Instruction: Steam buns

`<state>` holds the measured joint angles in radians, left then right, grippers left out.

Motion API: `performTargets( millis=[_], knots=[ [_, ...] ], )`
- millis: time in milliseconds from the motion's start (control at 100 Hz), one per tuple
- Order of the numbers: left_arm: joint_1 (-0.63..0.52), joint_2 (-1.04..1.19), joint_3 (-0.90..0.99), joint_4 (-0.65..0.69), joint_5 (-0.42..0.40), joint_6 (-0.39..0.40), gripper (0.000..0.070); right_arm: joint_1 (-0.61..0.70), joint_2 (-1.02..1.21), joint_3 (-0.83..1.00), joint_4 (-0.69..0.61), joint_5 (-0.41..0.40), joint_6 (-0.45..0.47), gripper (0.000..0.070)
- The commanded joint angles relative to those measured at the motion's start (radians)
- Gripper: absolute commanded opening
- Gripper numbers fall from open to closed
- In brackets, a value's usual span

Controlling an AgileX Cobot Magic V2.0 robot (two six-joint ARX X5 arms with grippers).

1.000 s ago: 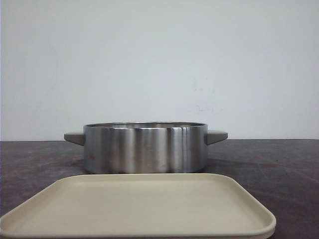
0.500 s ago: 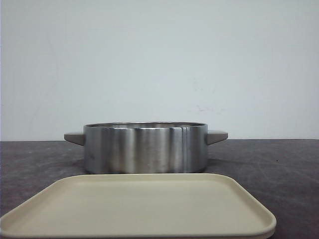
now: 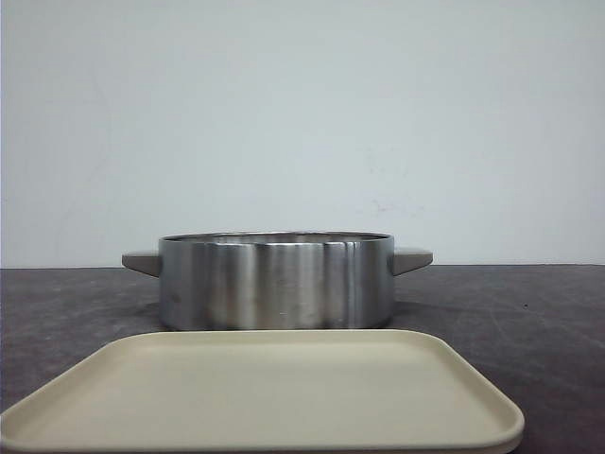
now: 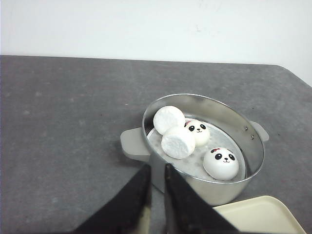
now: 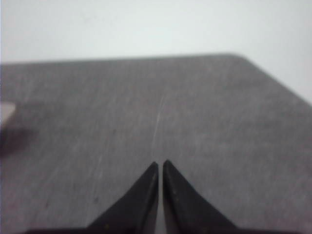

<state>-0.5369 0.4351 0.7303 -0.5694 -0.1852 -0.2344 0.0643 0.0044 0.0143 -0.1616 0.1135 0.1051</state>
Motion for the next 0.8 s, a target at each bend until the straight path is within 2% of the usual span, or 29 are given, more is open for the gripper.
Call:
performTargets(
  millis=[0, 170, 790],
  knots=[
    [-0.004, 0.001, 0.011, 0.013, -0.003, 0.01, 0.0, -0.004, -0.001, -0.002, -0.012, -0.016, 0.012, 0.0009],
    [-0.004, 0.001, 0.011, 0.014, -0.003, 0.01, 0.0, -0.009, -0.001, -0.002, -0.009, -0.051, 0.011, 0.0009],
    [-0.004, 0.001, 0.011, 0.014, -0.003, 0.01, 0.0, -0.009, -0.001, -0.002, 0.004, -0.05, 0.011, 0.0009]
  ],
)
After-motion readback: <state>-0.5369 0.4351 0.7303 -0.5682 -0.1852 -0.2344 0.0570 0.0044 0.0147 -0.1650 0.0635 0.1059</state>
